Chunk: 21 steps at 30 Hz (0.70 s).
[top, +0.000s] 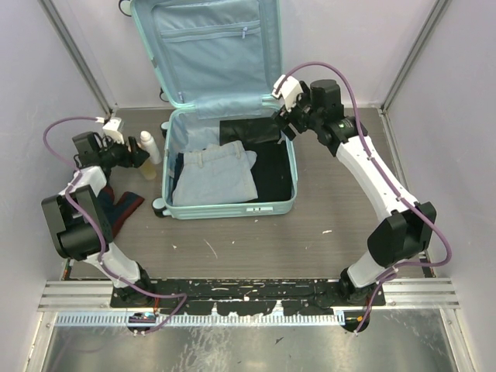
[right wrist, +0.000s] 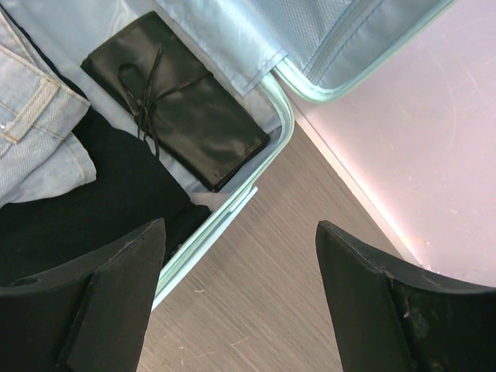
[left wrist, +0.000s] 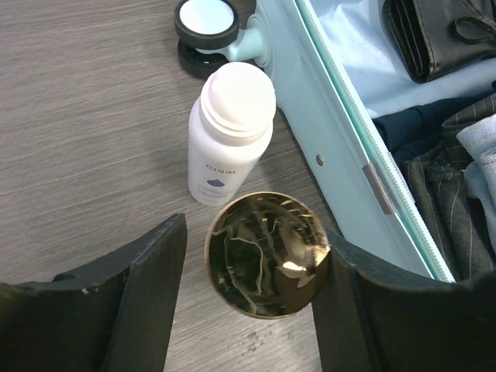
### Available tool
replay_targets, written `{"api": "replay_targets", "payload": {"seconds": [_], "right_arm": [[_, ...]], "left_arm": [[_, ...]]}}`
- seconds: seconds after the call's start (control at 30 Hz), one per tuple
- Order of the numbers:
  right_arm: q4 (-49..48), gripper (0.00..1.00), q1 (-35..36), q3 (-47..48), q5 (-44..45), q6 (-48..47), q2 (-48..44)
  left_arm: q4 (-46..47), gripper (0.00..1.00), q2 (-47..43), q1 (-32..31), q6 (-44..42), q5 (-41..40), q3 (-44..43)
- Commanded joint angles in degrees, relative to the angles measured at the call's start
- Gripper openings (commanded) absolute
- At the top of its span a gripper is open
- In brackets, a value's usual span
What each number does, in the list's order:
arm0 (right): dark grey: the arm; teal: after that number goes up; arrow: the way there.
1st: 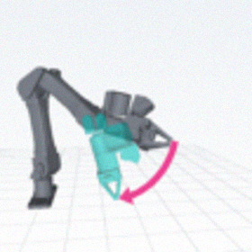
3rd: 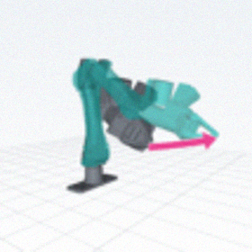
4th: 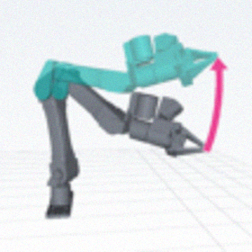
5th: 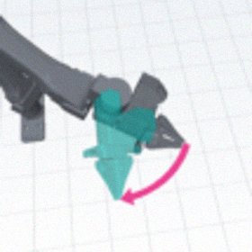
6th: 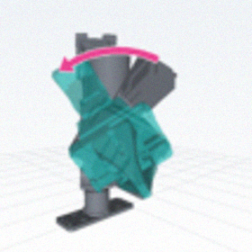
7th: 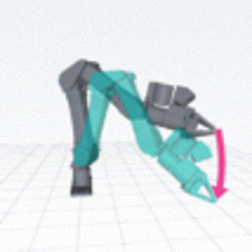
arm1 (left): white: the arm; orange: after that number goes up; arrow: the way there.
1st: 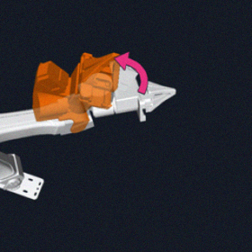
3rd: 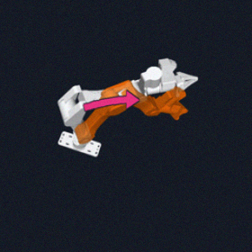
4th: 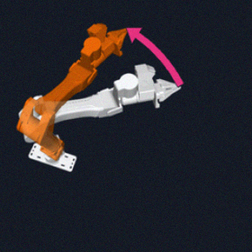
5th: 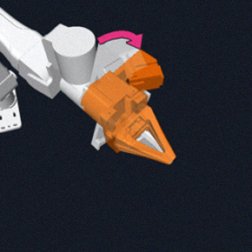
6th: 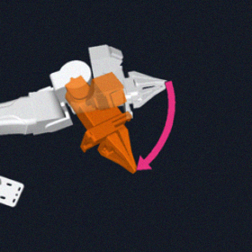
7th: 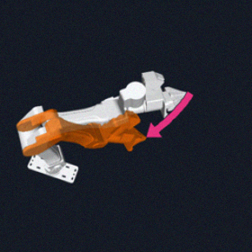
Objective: Pack the luggage
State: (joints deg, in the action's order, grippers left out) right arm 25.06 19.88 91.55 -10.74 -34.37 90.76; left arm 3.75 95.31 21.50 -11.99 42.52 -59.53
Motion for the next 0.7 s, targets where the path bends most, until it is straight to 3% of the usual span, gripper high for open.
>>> {"api": "replay_targets", "payload": {"seconds": [0.0,0.2,0.37,0.47,0.57,0.67], "right_arm": [[-1.4,0.83,0.0,-0.5,2.2,-0.8,-3.4],[-1.8,0.83,-0.2,-0.4,2.3,-1.3,-3.3],[-2.6,0.83,-0.3,-0.8,1.9,-0.3,-3.8],[-3.2,0.83,-0.5,-0.8,1.8,0.3,-4.1],[-3.6,0.83,-0.8,-0.8,1.7,0.9,-4.3],[-3.8,0.83,-1.2,-1.0,1.7,1.5,-4.4]], "left_arm": [[6.6,0.57,0.3,0.1,0.5,3.4,0.7],[2.4,0.27,-3.4,0.1,-1.0,3.4,1.5],[-13.2,0.07,-10.3,0.1,-5.1,3.8,-4.3],[-21.3,0.0,-13.5,0.1,-7.7,4.3,-8.9],[-28.5,0.0,-15.0,-1.3,-10.3,4.2,-14.3],[-33.6,0.0,-14.9,-6.7,-13.2,1.1,-20.1]]}}
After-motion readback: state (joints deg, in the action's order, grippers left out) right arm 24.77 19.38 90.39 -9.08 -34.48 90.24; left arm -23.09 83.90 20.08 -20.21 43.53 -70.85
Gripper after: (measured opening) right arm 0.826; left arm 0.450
